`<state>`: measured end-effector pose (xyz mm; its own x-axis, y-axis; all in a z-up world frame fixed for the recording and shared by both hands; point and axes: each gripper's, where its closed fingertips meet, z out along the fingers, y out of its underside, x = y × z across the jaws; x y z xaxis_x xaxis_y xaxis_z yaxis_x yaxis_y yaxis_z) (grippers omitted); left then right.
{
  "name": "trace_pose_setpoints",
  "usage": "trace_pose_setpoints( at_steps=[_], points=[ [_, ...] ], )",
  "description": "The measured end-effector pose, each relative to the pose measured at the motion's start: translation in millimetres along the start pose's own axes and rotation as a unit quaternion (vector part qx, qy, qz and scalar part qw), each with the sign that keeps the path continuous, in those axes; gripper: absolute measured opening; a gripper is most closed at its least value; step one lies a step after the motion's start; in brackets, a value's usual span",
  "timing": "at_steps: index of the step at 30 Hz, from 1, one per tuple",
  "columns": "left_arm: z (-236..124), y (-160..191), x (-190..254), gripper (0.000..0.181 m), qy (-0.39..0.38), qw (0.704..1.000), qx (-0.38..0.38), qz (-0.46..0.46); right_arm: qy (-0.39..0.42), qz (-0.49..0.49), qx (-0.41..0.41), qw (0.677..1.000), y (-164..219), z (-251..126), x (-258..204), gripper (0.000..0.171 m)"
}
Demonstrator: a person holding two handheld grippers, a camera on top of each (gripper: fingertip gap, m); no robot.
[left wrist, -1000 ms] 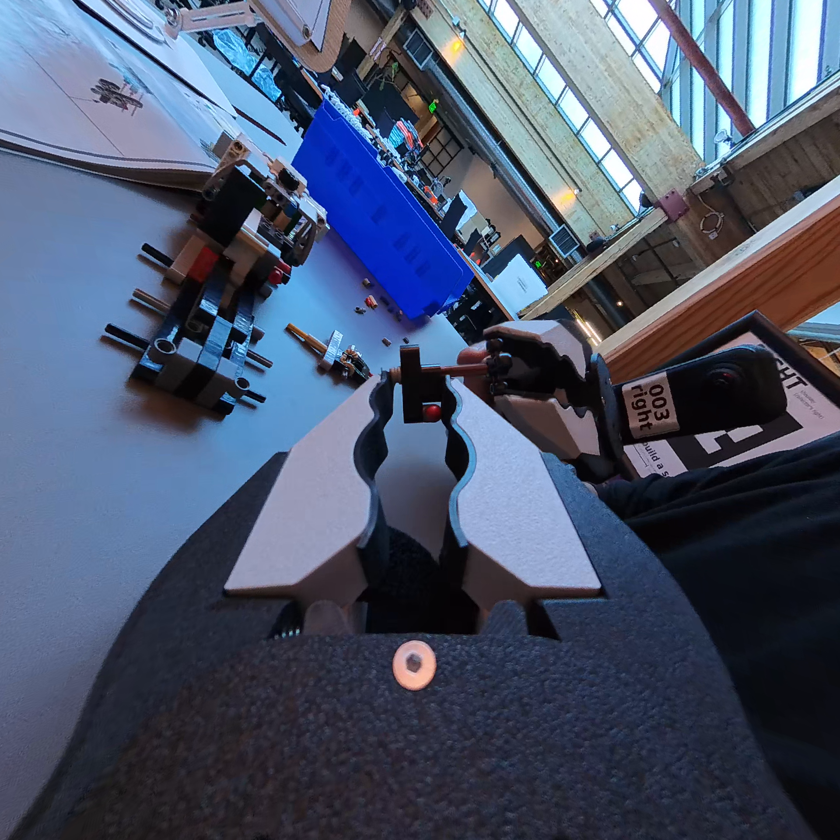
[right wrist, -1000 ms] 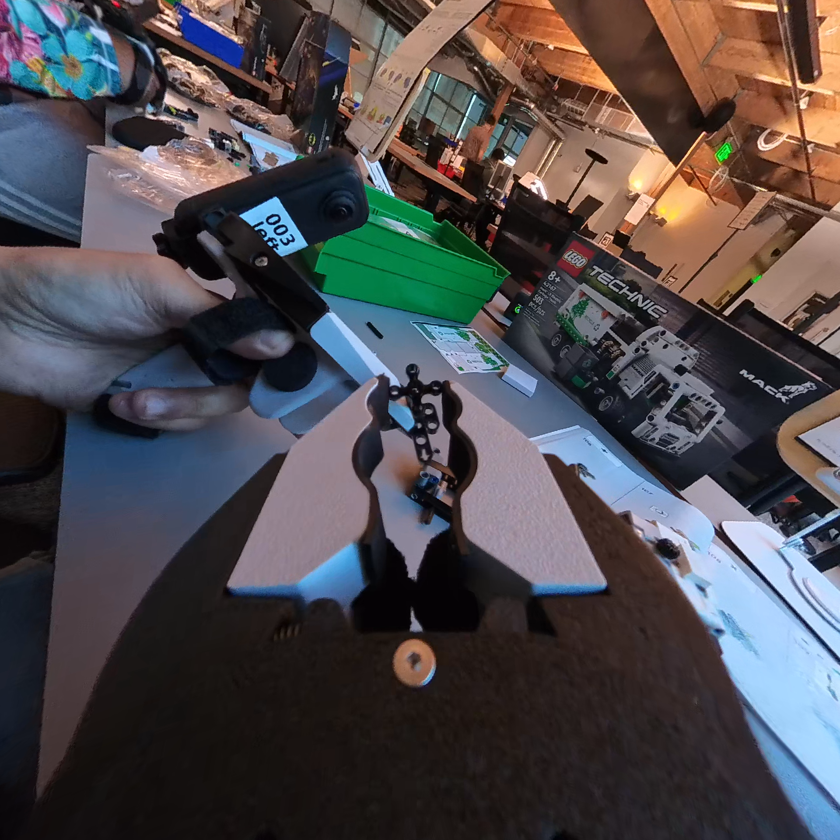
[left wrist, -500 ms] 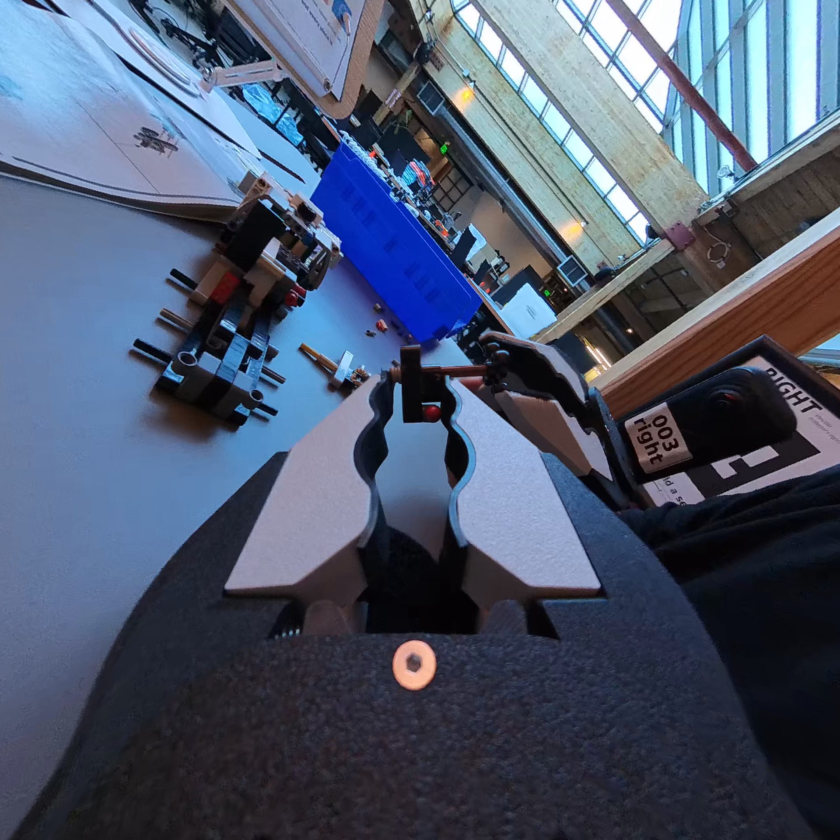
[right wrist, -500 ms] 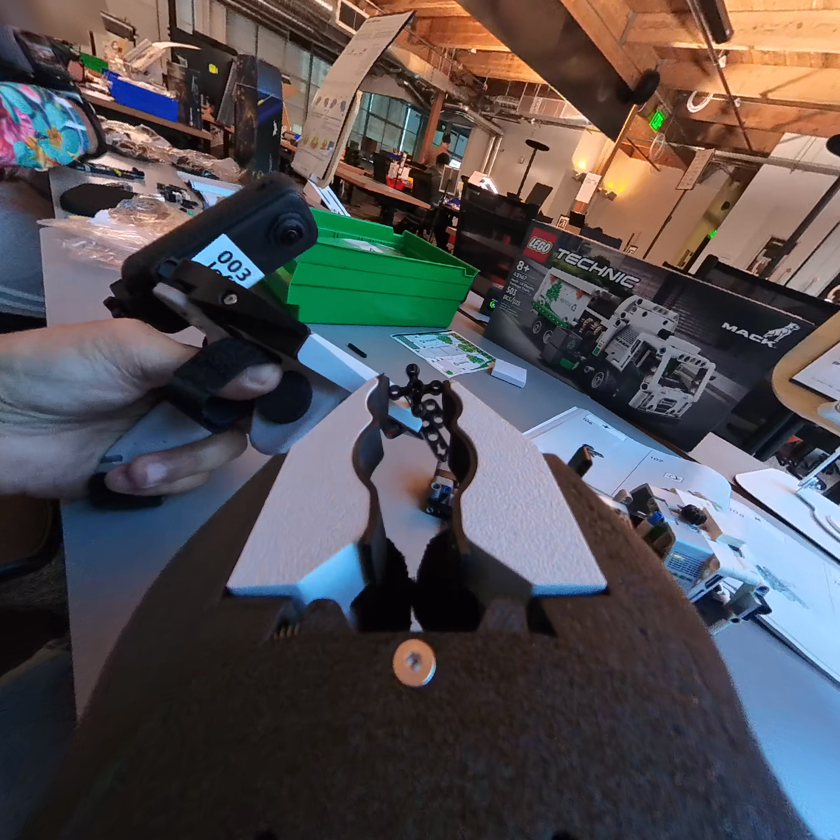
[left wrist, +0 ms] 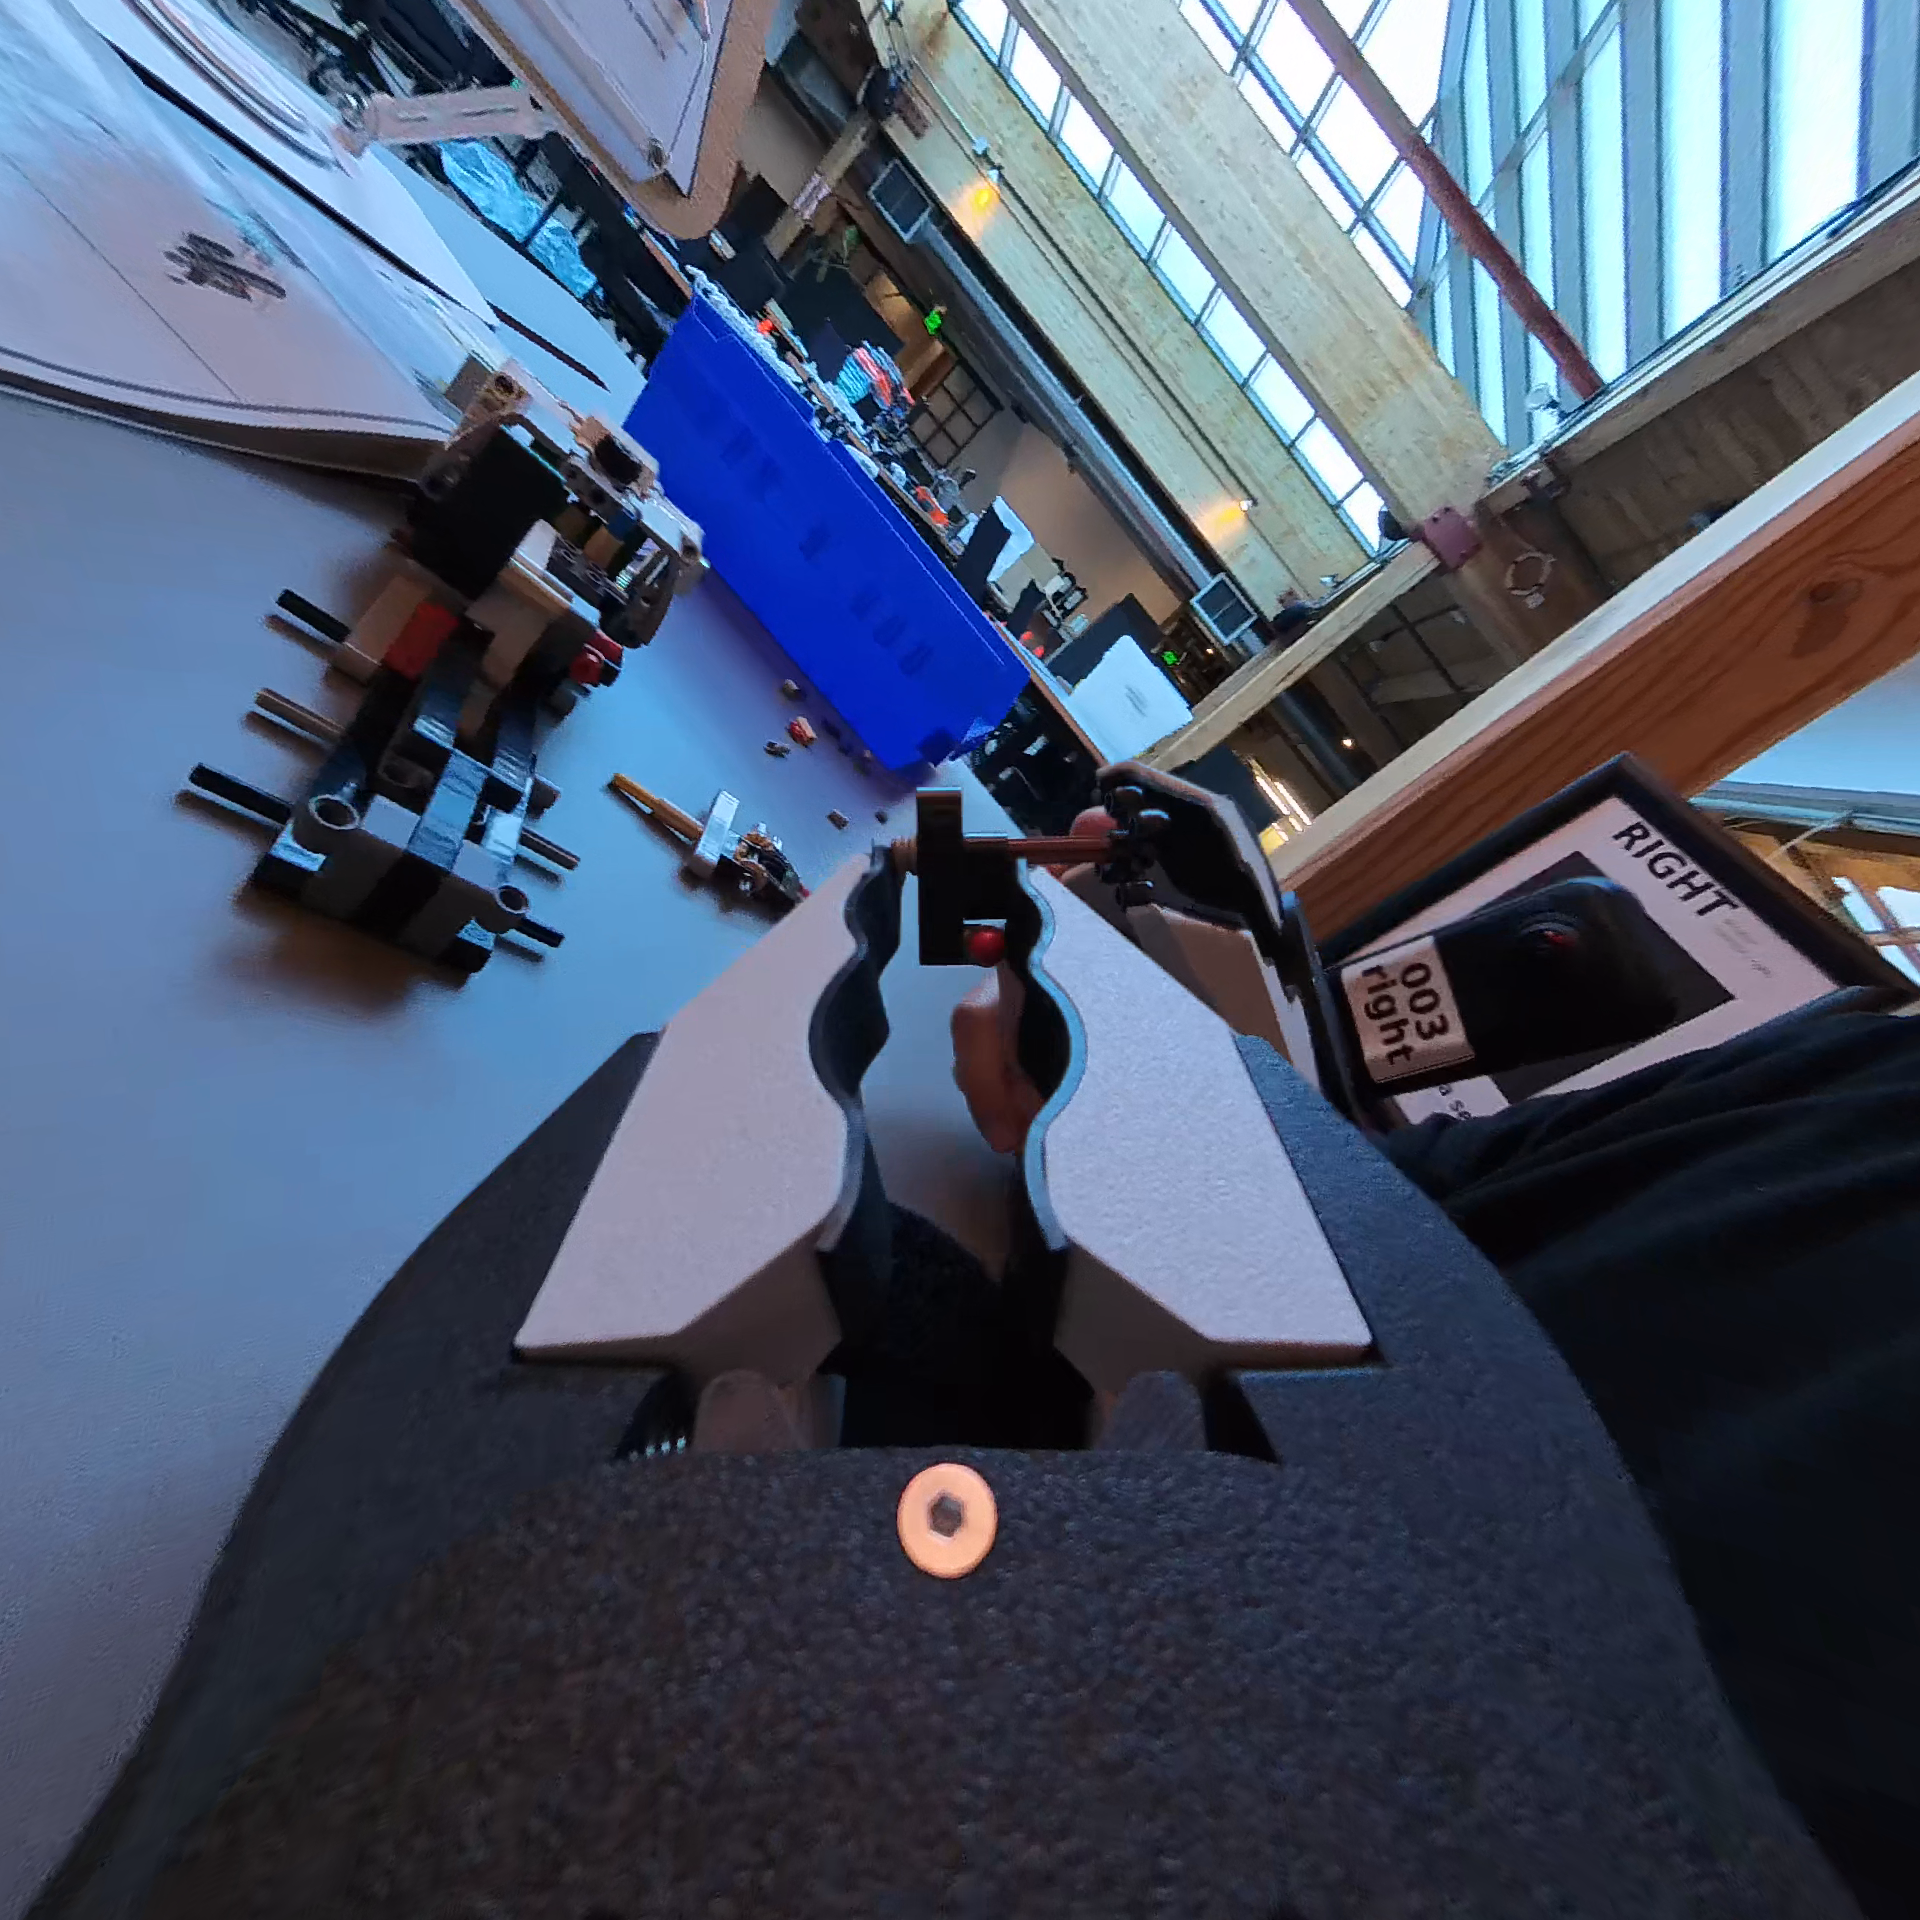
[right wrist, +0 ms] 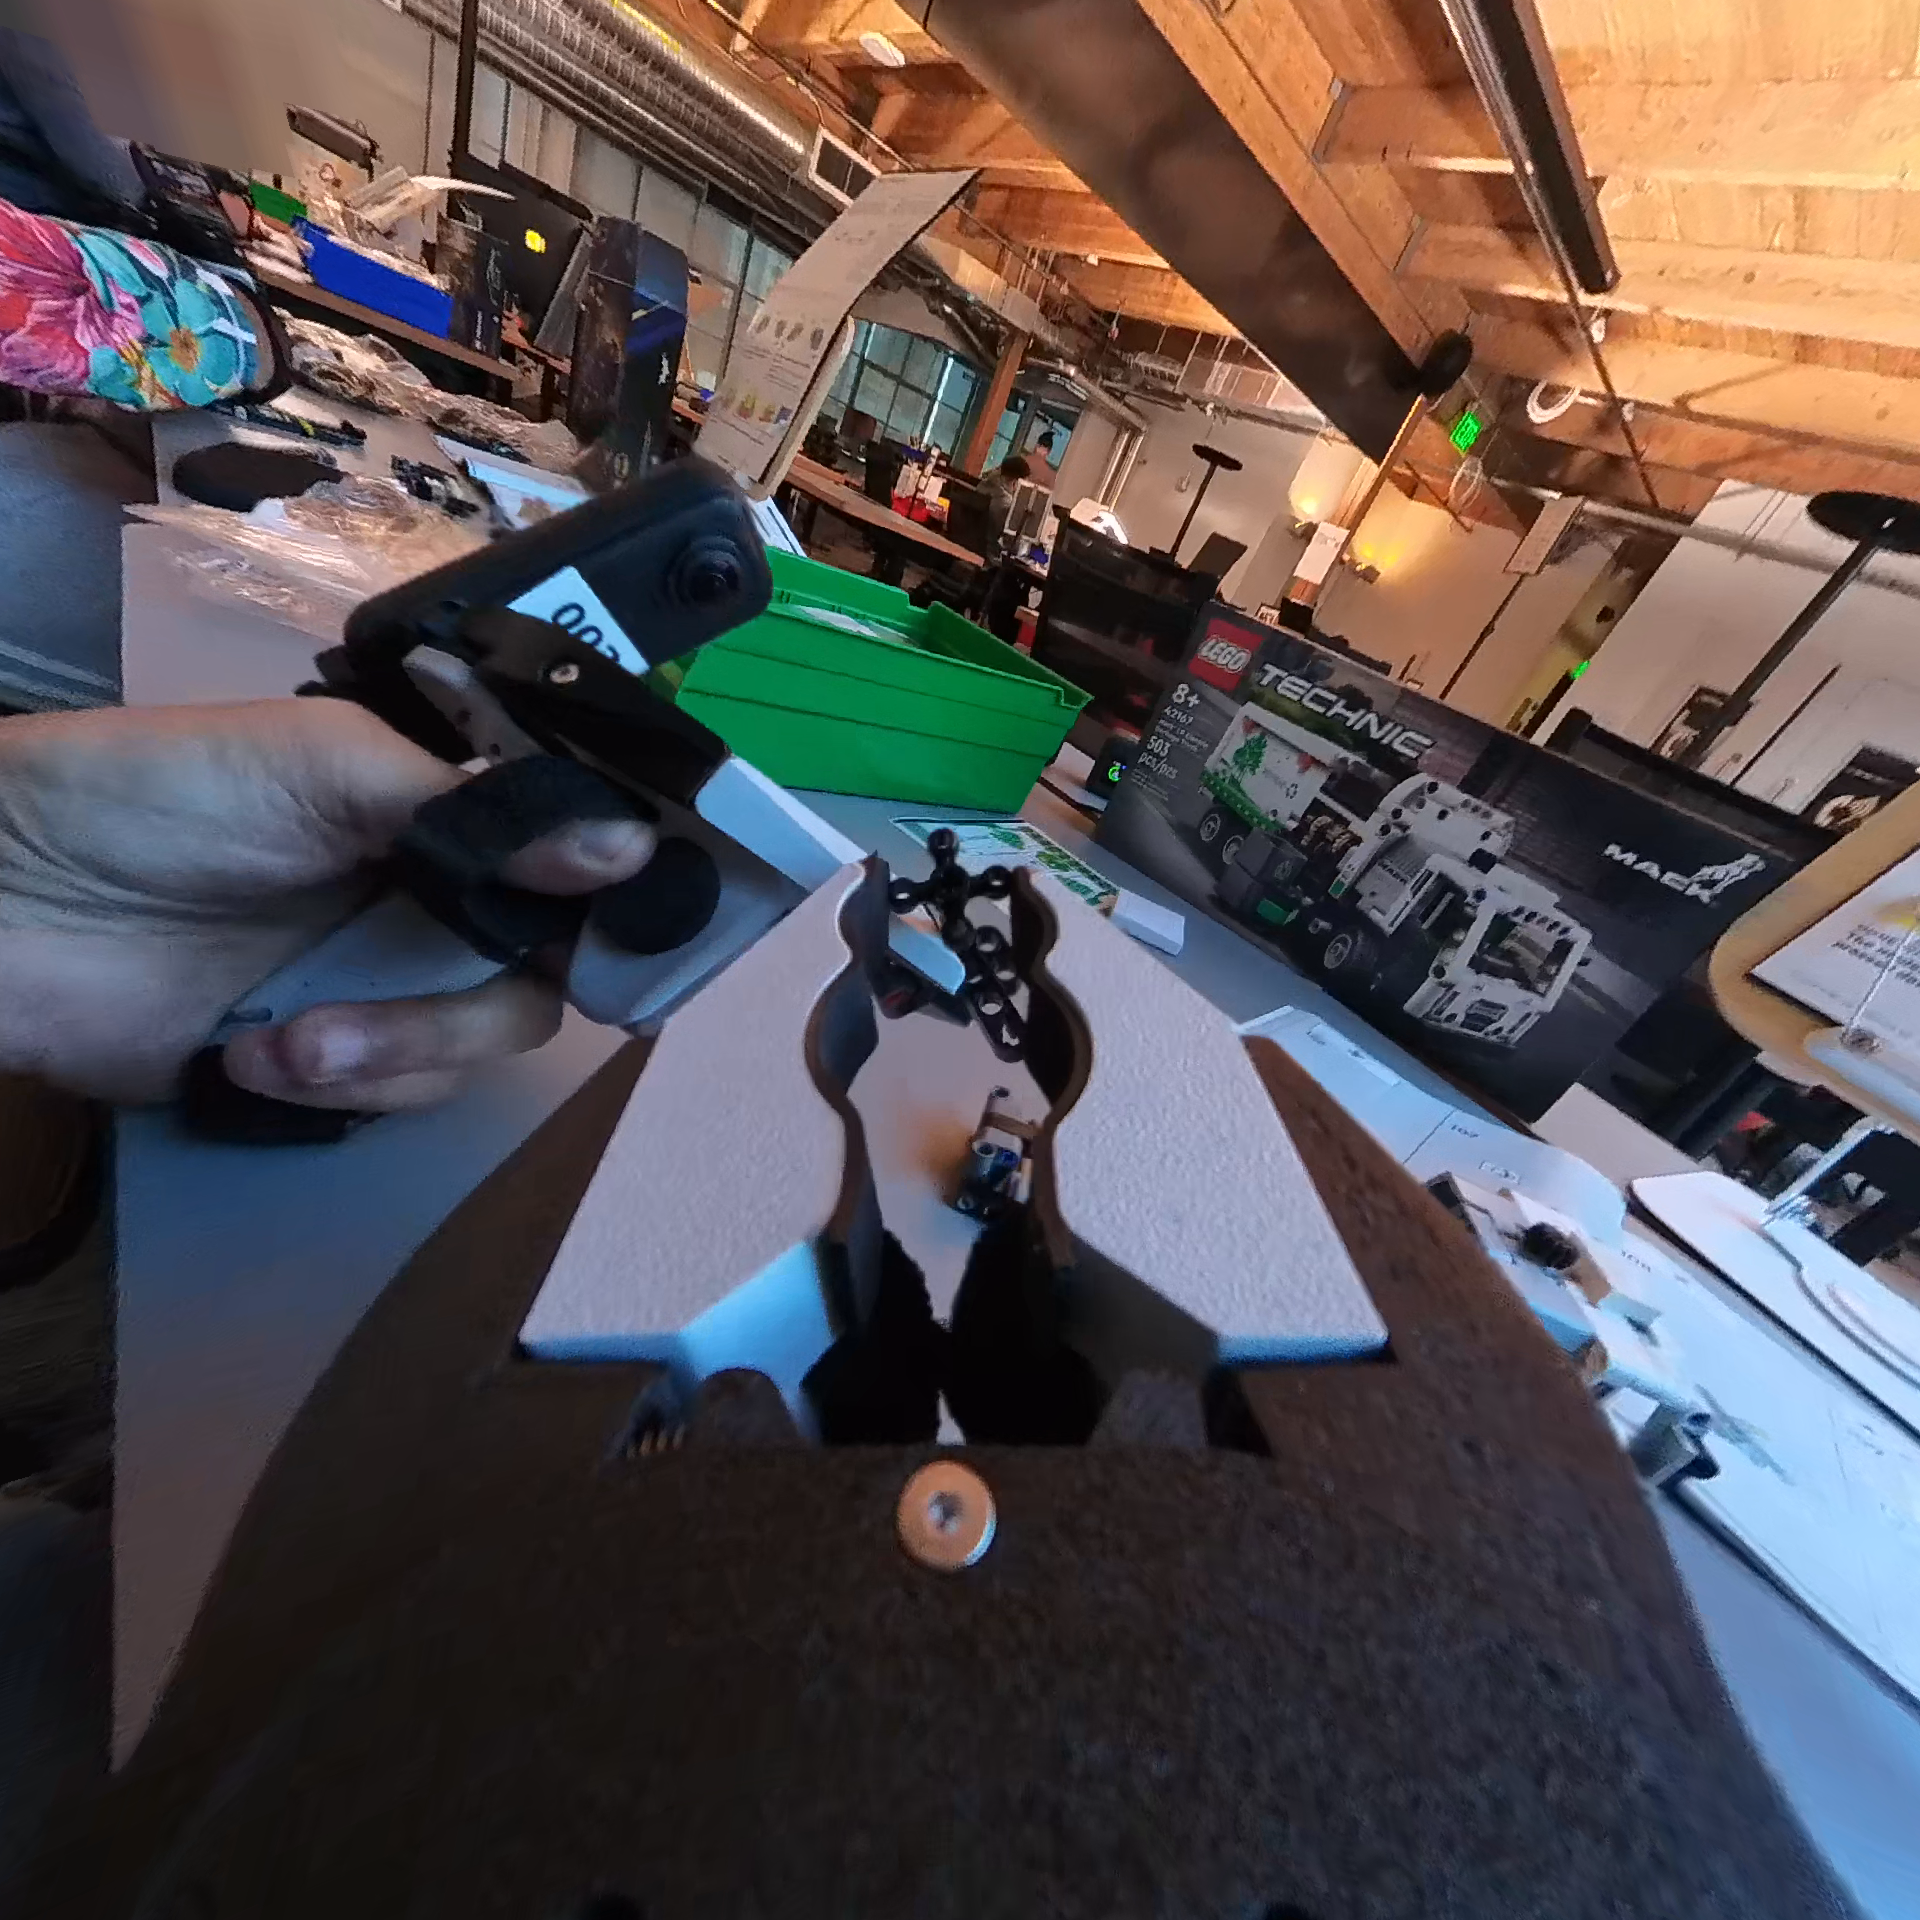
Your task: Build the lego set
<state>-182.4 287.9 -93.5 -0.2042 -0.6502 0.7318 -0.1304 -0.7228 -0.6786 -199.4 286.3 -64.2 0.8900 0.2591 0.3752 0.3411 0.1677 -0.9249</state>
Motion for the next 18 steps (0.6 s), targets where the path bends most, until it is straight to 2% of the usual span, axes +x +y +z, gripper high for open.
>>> trace_pose_setpoints(
  at_steps=[4,12,18],
  points=[
    [0.4,0.8,1.2,0.018,0.007,1.000,-0.004,-0.004,-0.001,-0.006,0.004,1.000,-0.8,0.0,0.2,0.023],
    [-0.6,-0.5,-3.9,0.018,-0.044,0.997,0.008,0.057,-0.006,0.012,-0.002,1.000,2.7,-0.4,0.2,0.023],
    [-1.6,0.2,1.1,0.018,-0.020,0.999,0.003,0.051,-0.016,0.011,0.014,1.000,-1.4,-2.4,-2.8,0.022]
  ],
)
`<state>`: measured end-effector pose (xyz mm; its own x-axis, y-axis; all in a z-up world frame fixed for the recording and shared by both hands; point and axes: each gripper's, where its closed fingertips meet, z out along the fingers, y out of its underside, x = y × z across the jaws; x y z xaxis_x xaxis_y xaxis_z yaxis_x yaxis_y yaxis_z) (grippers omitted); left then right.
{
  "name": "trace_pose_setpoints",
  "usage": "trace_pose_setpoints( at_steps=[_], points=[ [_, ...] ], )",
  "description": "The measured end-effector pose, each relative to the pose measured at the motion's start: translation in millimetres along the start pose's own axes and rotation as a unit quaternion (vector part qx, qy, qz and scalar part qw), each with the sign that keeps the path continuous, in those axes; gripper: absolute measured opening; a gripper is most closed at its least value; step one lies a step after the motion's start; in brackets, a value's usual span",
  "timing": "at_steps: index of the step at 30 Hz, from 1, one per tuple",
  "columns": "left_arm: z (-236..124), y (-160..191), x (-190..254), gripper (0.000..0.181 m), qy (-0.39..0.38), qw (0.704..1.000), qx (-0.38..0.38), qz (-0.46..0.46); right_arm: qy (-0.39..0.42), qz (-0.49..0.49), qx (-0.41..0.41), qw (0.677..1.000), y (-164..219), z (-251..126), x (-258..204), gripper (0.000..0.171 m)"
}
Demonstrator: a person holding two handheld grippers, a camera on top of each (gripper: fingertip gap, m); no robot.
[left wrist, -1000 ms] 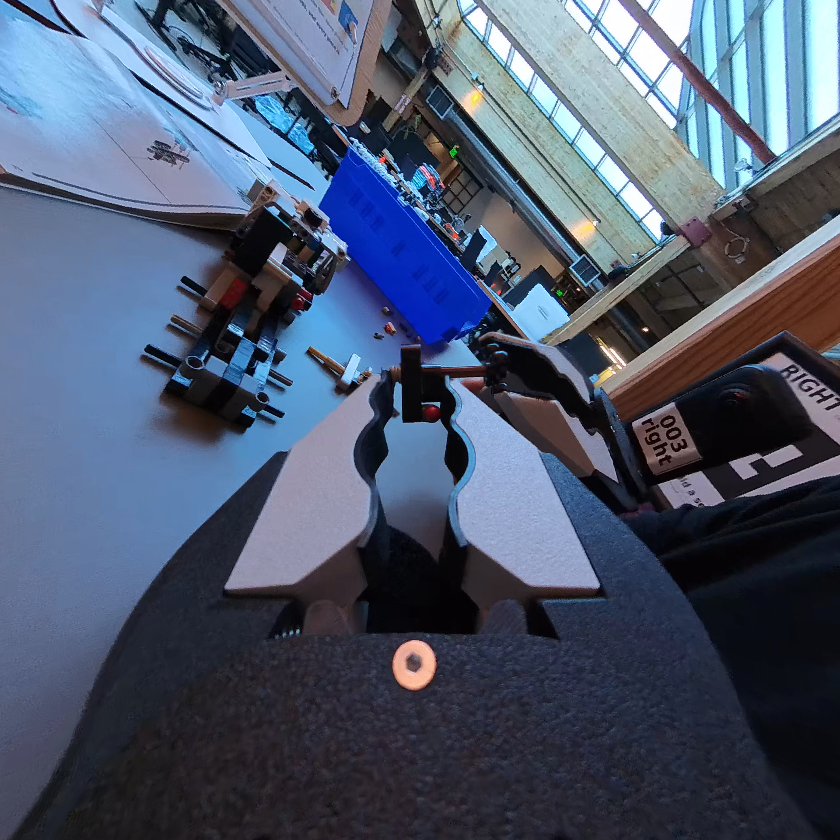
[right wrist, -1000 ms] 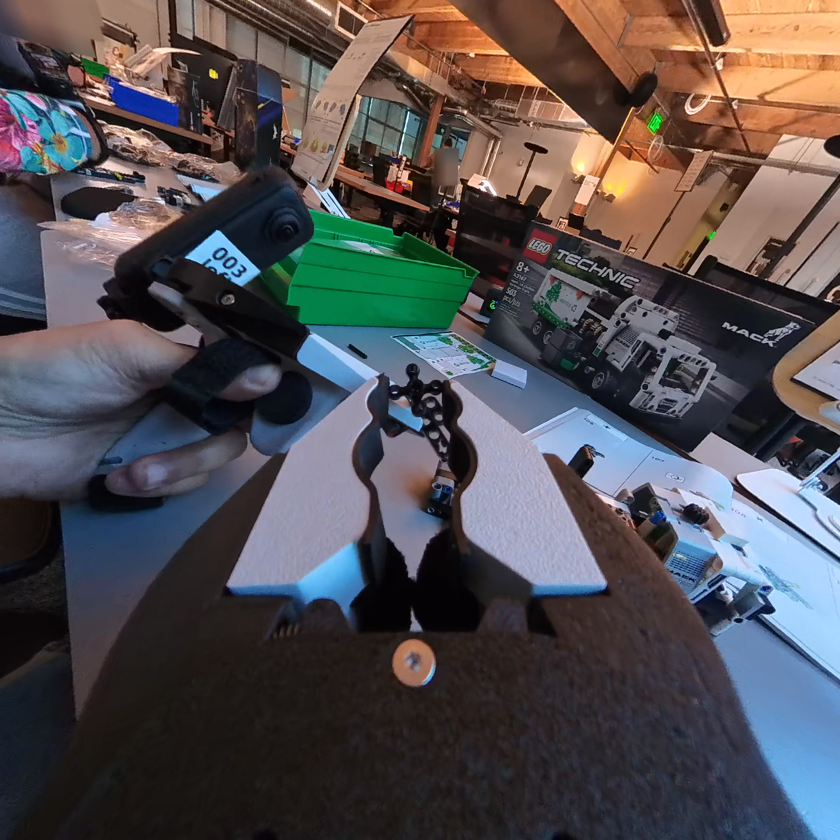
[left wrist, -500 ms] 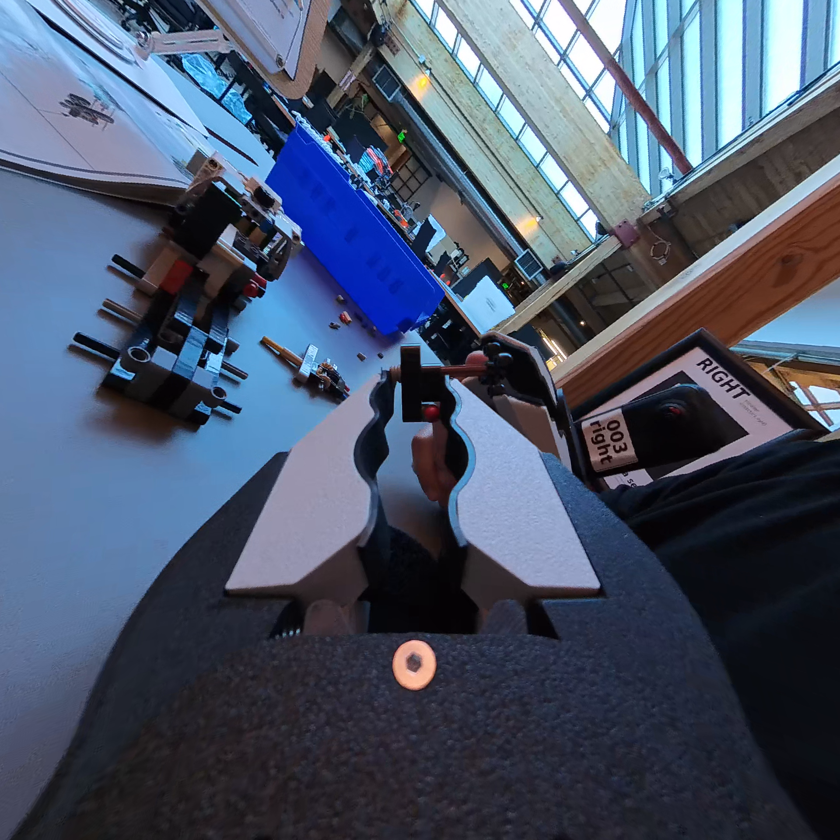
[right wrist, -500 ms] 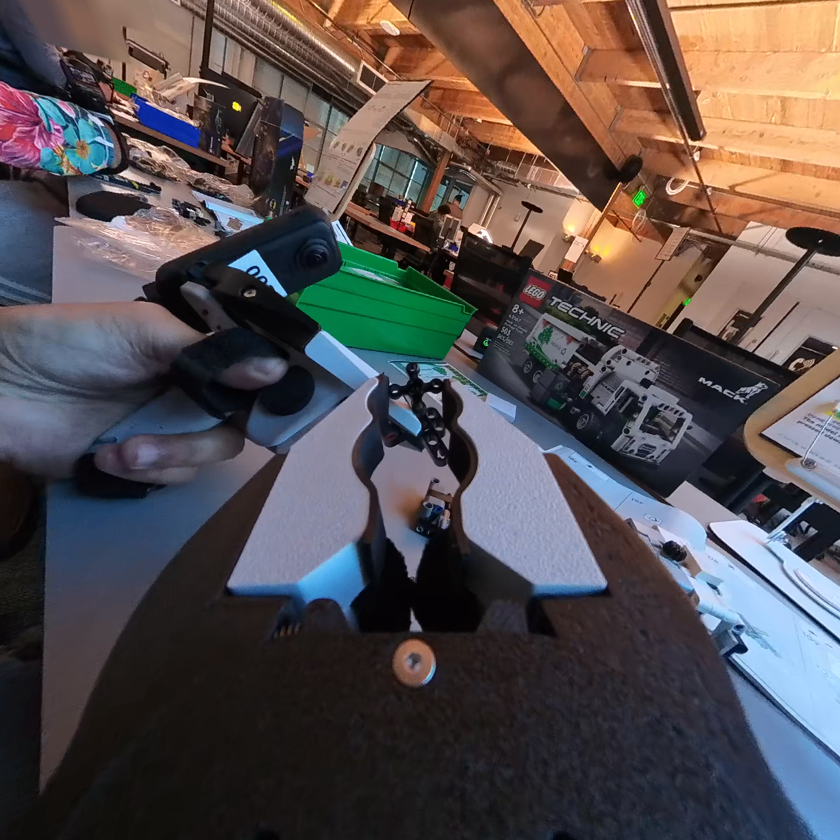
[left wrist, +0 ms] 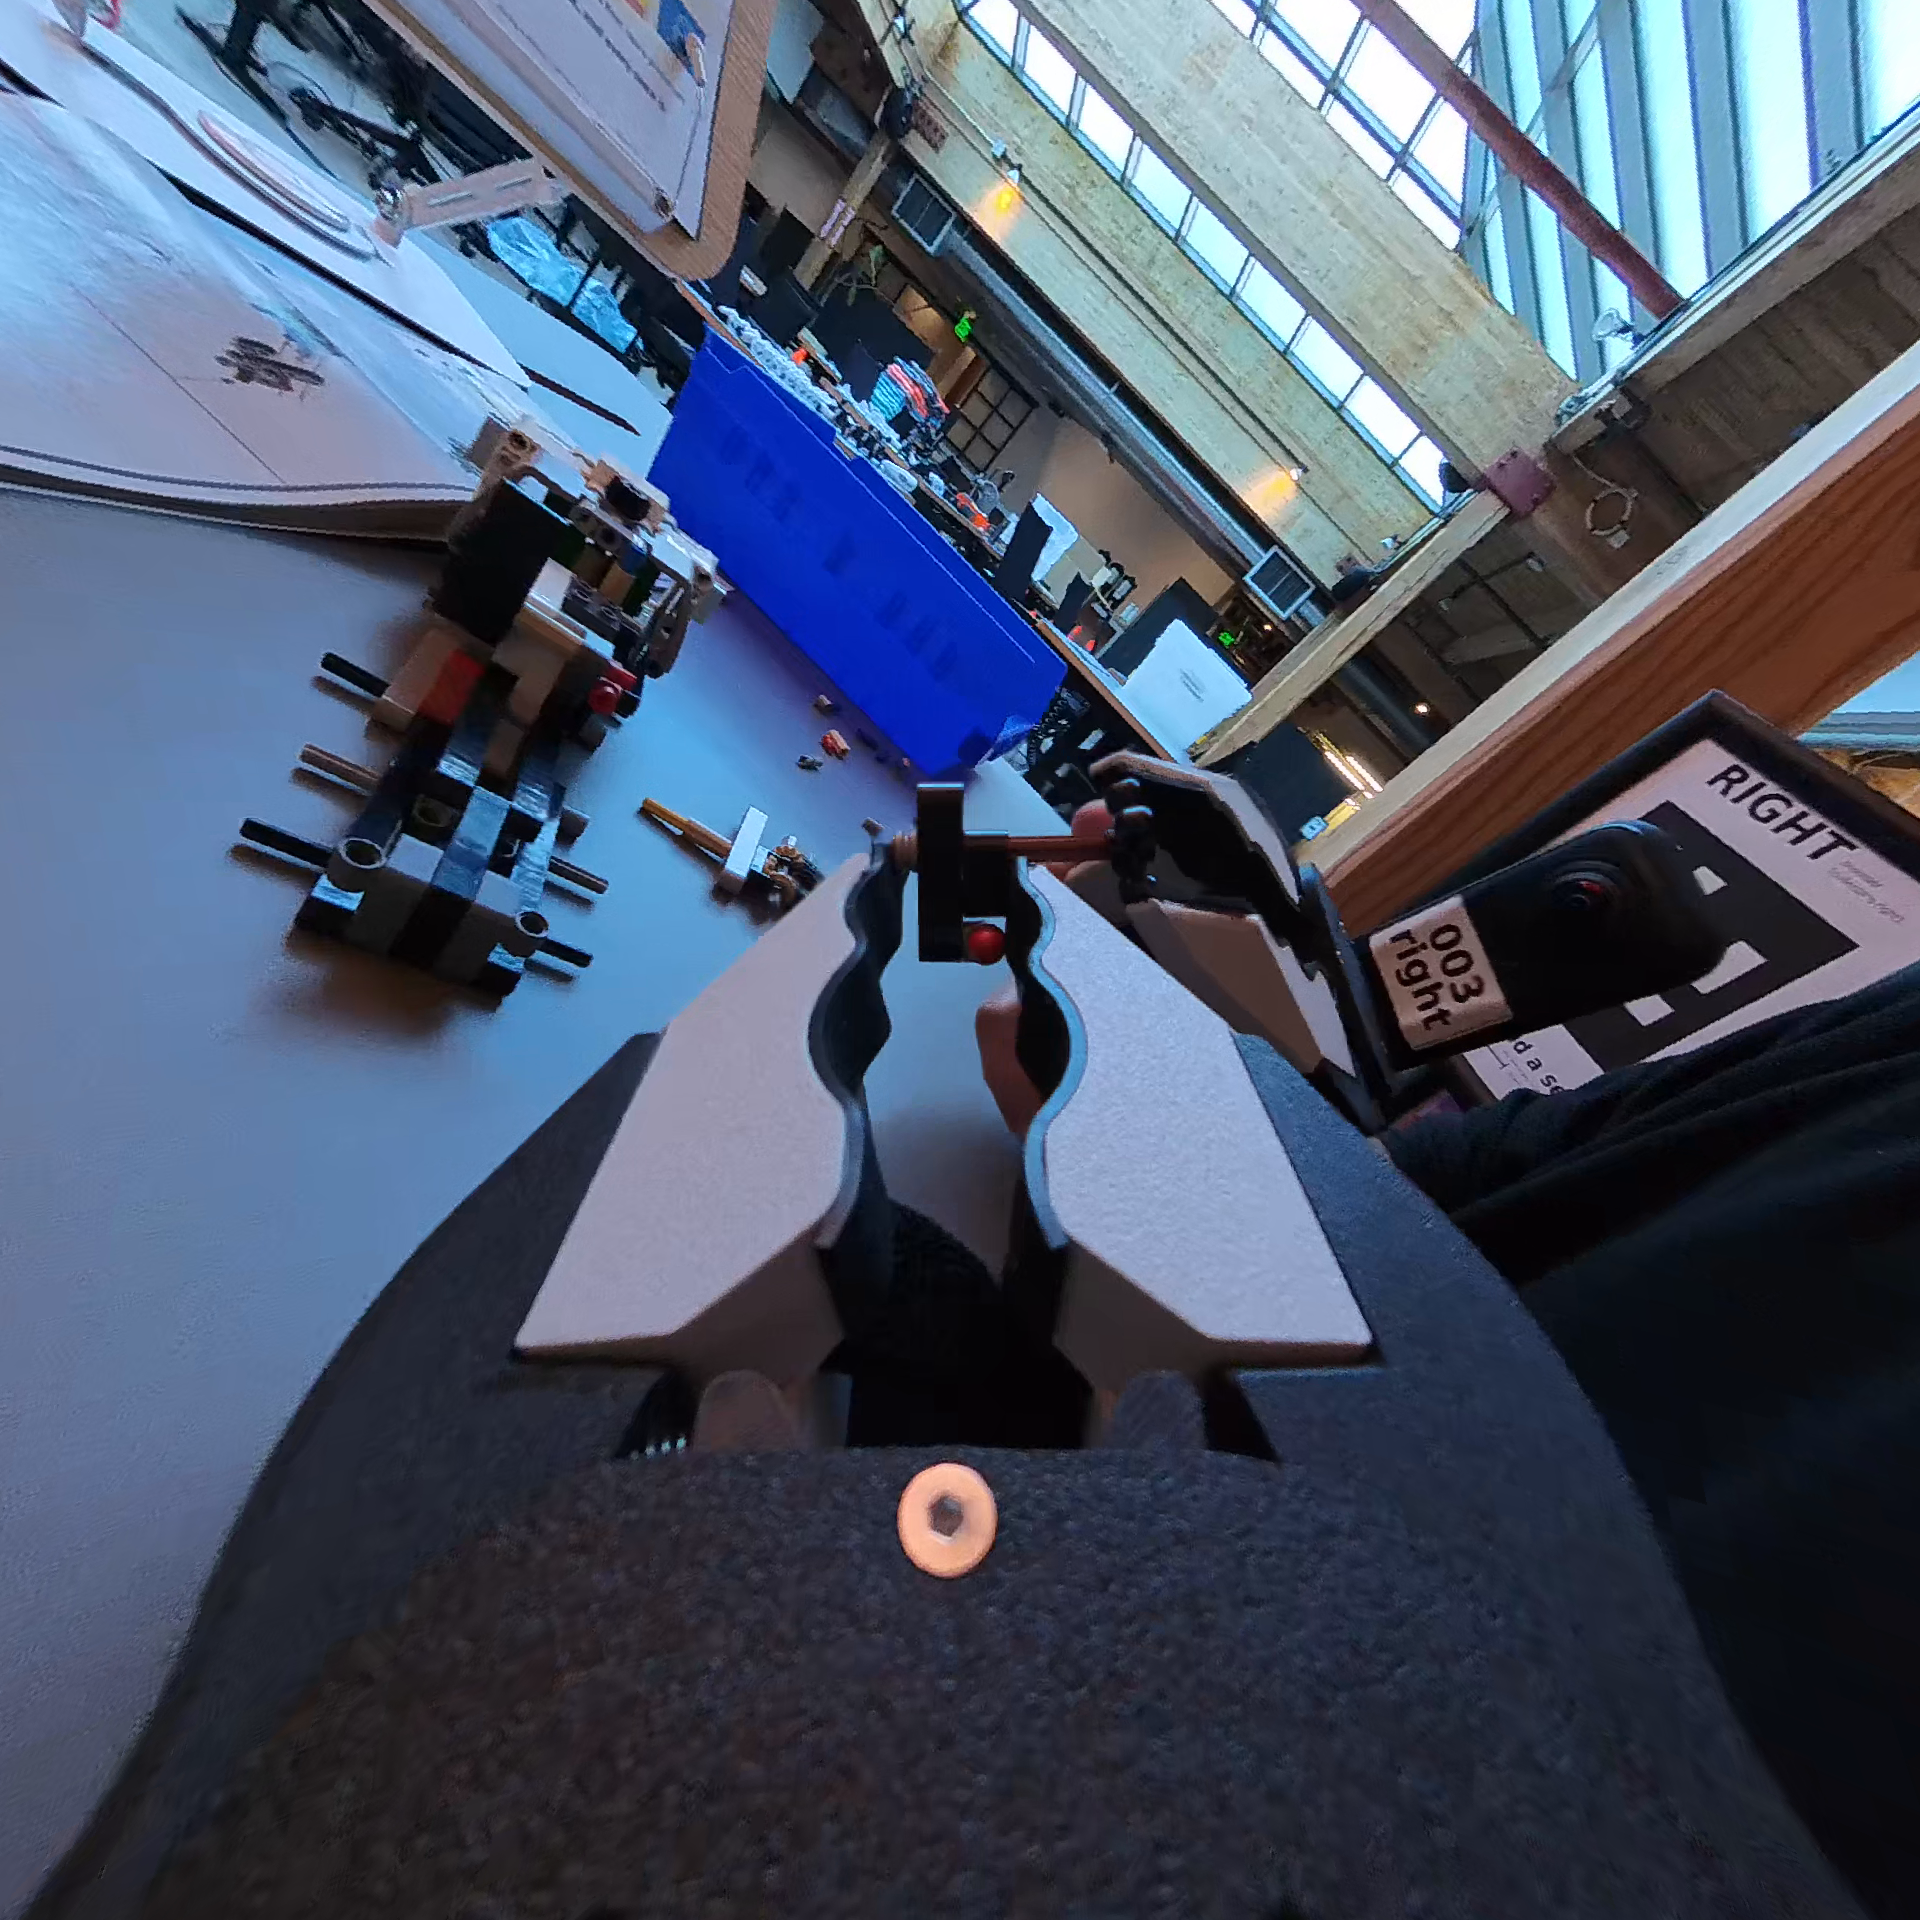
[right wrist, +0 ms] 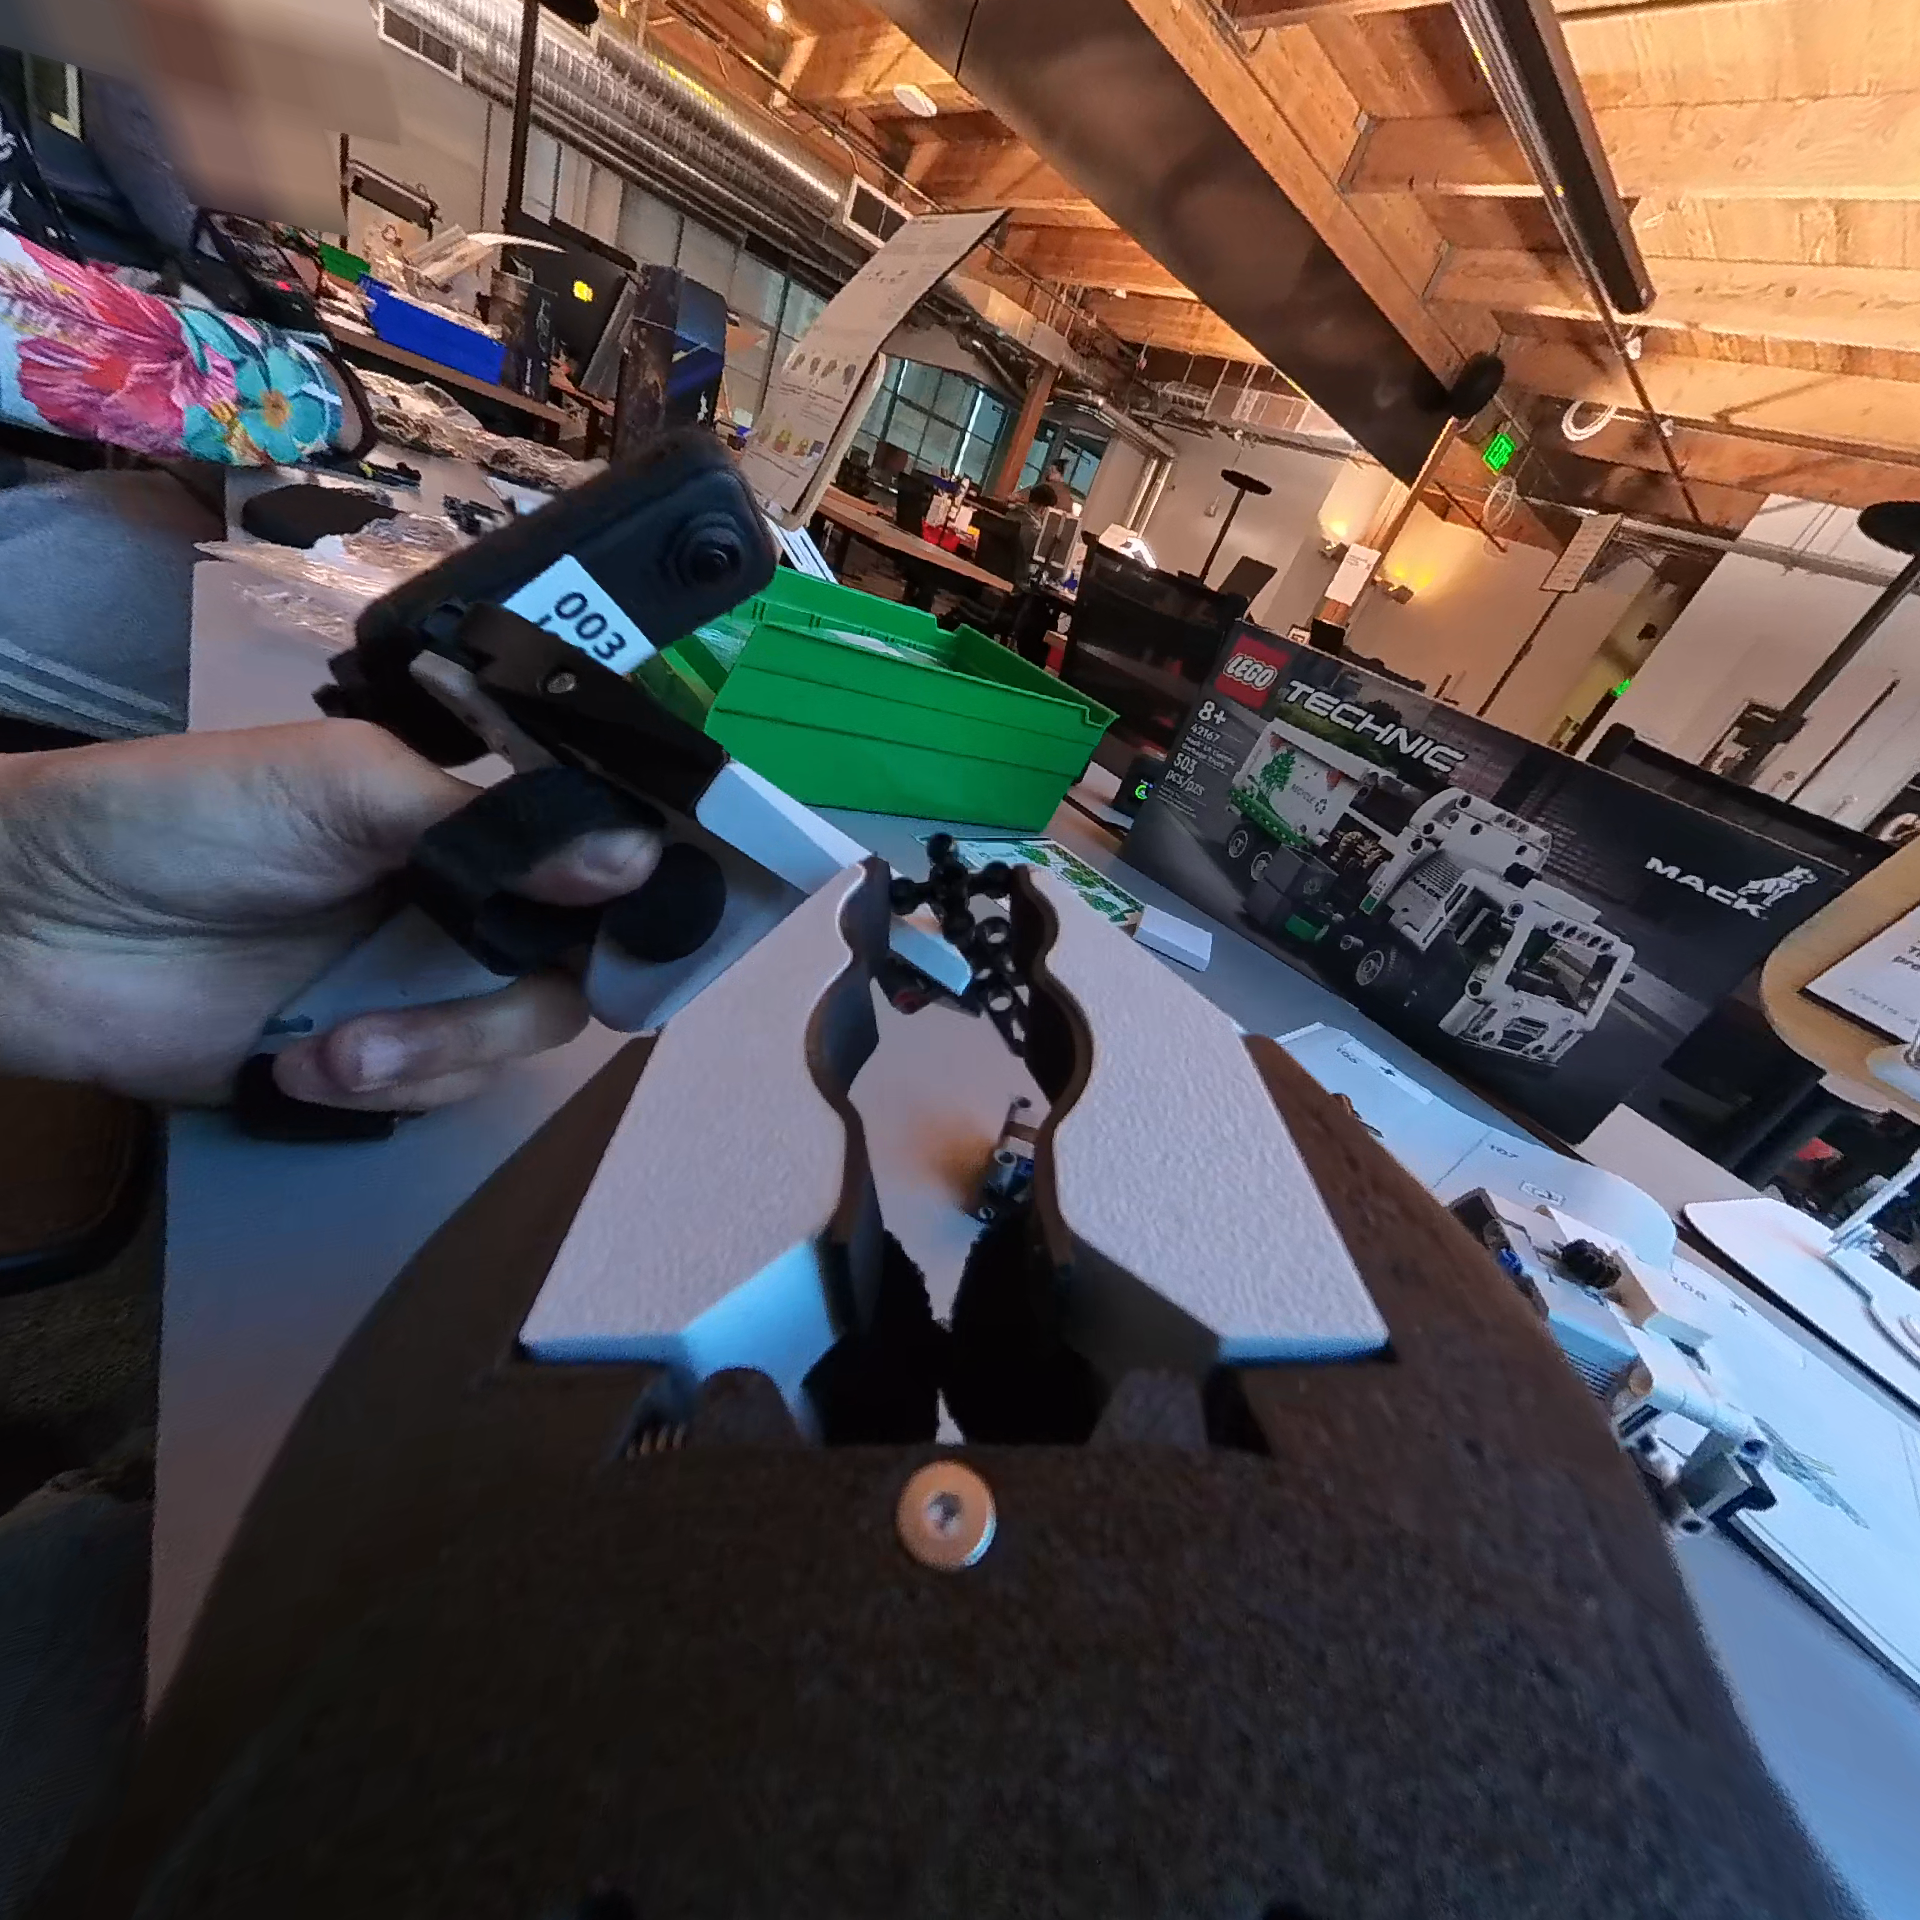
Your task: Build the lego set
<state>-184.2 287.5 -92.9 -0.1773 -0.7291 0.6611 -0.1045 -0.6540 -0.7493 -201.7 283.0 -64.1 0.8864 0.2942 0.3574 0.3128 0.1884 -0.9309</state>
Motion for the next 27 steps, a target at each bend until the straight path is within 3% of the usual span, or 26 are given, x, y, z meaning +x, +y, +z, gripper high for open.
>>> trace_pose_setpoints(
  at_steps=[21,24,27],
  points=[
    [0,5,6,0.017,0.067,0.994,-0.034,-0.082,-0.060,0.024,0.042,0.997,-2,1,-4,0.023],
    [-3,1,16,0.017,0.114,0.987,-0.027,-0.113,-0.060,0.012,0.038,0.997,0,-1,-4,0.000],
    [0,5,13,0.018,0.093,0.989,-0.033,-0.107,-0.086,0.035,0.019,0.995,2,-3,-11,0.000]
  ],
)
